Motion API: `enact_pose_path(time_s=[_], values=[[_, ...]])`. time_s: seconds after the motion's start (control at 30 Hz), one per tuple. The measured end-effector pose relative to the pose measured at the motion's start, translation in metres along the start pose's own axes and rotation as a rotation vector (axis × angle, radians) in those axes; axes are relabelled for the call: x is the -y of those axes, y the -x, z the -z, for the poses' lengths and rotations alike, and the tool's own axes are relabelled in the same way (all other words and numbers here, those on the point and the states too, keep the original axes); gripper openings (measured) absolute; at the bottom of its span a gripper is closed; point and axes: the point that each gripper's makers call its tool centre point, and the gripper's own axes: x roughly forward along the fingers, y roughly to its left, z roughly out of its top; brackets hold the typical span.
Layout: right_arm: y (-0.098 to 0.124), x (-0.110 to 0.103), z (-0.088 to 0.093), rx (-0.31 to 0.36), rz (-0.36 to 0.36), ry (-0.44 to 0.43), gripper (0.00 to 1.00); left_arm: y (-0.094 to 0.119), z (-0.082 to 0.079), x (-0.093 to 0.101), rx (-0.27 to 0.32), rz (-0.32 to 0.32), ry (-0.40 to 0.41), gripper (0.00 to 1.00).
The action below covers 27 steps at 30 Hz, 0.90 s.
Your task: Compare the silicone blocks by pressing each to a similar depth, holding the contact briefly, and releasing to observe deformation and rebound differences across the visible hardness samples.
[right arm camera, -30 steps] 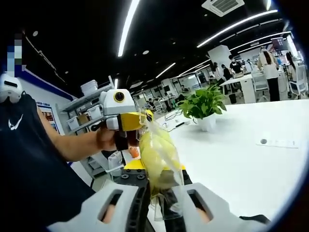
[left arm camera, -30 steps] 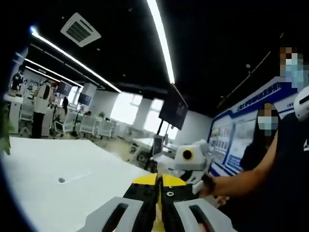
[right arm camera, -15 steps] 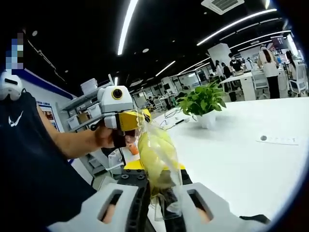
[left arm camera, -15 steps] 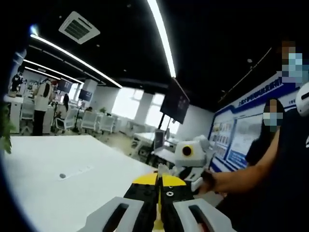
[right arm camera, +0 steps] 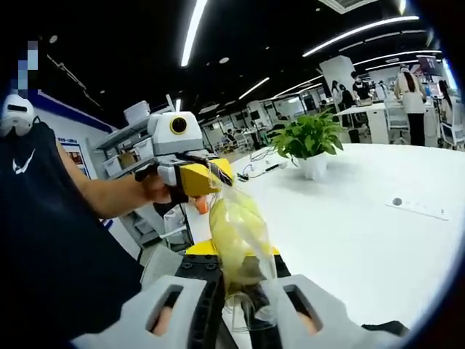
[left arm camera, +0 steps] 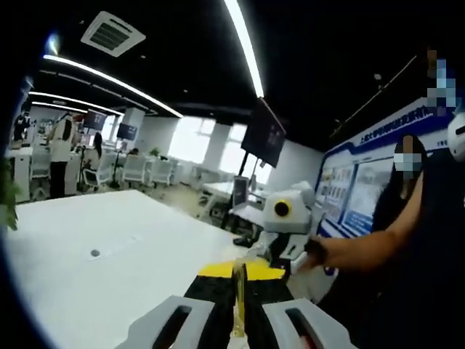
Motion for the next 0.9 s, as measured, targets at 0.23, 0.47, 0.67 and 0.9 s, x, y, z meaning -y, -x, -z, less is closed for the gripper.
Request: enact_pose_path(time_s=[0.23,0.47,0.67,0.9], values=[[-0.003,0.0,0.013,-0.045,-0.016,0.039,0.05,0.001,0.014,-0.002,-0.002,-0.023,-0.034,0.01],[0.0,-0.001,0.015,-0.061,-0.04,0.06,0.07,0.003,0.016,0.002,0.052,-0.029,-0.002,0.0],[-0.001,0.004,0.011,0.0,-0.024,0.088,0.11,0.003,0.008,0.007,0.08,-0.046,-0.024,0.0],[0.006,0.017,-0.001,0.117,0.05,0.122,0.27,-0.002,-0.001,0.01,0.09,-0.038,-0.015,0.0]])
